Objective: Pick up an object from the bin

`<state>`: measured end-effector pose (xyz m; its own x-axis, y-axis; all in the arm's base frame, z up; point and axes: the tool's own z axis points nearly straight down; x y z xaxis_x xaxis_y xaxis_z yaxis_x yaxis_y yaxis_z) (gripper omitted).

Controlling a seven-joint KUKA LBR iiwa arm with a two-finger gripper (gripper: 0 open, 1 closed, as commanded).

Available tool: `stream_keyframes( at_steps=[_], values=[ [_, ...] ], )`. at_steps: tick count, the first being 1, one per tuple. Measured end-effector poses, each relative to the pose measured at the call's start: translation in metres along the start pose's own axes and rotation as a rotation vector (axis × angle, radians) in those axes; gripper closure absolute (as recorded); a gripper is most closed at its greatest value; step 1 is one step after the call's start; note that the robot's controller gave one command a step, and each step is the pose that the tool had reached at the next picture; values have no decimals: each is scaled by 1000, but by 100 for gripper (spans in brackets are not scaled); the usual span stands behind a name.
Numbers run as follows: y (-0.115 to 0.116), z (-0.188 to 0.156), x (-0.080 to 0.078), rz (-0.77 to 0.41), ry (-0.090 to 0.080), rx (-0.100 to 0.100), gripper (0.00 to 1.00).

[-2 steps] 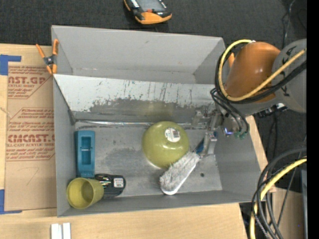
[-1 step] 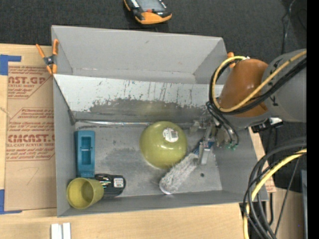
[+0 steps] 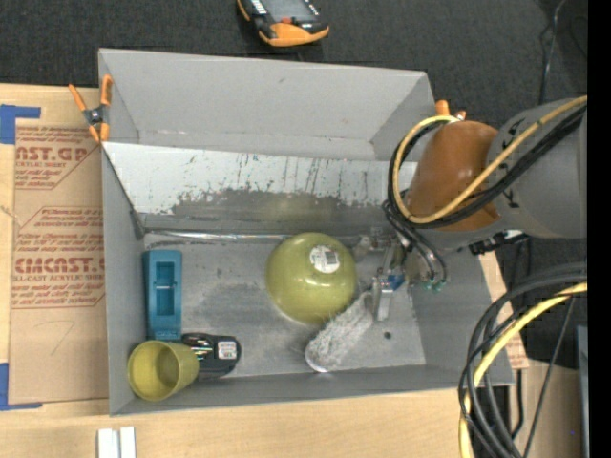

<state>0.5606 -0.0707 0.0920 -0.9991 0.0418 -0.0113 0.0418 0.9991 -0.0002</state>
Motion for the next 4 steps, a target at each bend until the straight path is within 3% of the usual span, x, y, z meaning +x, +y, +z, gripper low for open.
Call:
stream_keyframes(
  at_steps=[1,2,3,4],
  values=[
    [10,14,6,-247,-7,1,0],
    [11,15,5,-264,-10,-1,0],
    [-2,0,27,-257,-11,0,0],
    [21,23,18,-222,-13,-3,0]
  ],
)
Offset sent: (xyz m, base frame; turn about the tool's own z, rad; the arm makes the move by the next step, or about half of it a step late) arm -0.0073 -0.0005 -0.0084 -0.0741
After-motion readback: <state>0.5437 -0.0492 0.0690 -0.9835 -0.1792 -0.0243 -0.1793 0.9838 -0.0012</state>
